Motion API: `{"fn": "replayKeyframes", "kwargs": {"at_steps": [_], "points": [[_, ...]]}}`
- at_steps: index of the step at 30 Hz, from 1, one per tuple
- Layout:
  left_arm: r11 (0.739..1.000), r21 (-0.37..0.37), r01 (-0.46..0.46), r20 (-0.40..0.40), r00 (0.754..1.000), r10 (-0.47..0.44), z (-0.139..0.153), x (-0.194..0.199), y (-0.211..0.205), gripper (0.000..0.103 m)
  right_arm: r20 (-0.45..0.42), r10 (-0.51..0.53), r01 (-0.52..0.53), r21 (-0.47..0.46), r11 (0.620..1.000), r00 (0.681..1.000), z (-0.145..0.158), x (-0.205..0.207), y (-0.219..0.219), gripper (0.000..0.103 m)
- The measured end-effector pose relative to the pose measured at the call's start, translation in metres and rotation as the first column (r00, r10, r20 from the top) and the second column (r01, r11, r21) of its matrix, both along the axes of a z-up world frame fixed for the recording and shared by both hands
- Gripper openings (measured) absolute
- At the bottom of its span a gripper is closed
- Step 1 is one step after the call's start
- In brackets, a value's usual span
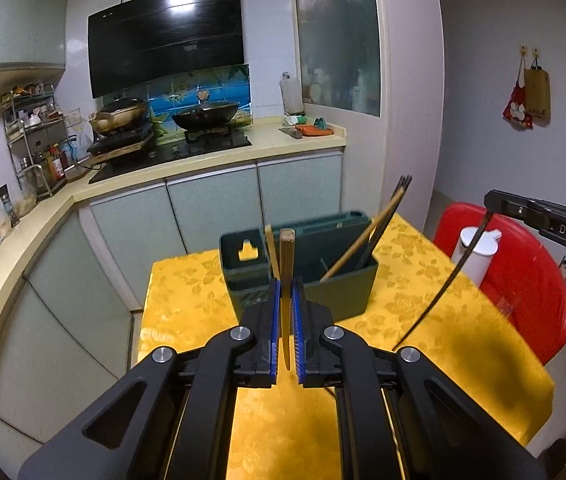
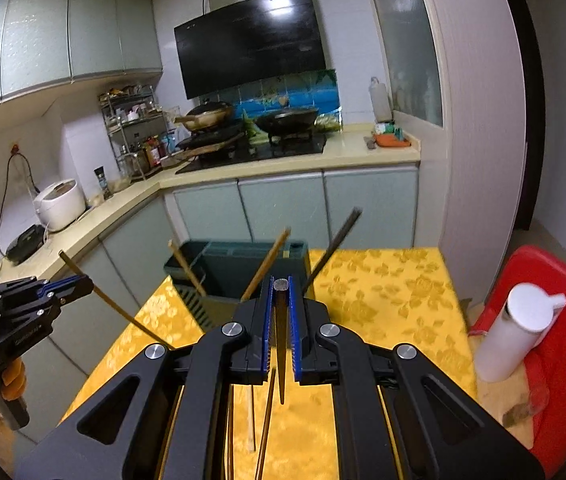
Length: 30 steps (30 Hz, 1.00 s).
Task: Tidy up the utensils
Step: 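Grasp a dark chopstick with the right gripper and carry both chopsticks into the green holder, then open both grippers to release the chopsticks into the holder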
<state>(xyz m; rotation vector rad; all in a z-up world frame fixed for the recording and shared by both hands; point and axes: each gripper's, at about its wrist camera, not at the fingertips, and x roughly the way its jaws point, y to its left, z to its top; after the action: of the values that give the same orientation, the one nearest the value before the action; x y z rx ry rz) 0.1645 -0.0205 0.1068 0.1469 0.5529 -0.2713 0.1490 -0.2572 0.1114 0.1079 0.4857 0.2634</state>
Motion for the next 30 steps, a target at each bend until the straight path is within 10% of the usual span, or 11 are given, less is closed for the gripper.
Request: {"fn": "replayKeyframes", "kwargs": {"at_steps": [16,30], "points": [[0.998,-0.065,0.0,0.095,0.995,0.006,0.082,0.051,-0.027,0.006,0.147,-0.103,0.107,-0.016,0.994,0.984,0.083,0.047,-0.005,0.008],[0.998,-0.03,-0.049,0.009,0.999,0.049,0.038,0.108,-0.038,0.006,0.023,-0.084,0.084,-0.043,0.996,0.996,0.057,0.096,0.019,0.008]]}}
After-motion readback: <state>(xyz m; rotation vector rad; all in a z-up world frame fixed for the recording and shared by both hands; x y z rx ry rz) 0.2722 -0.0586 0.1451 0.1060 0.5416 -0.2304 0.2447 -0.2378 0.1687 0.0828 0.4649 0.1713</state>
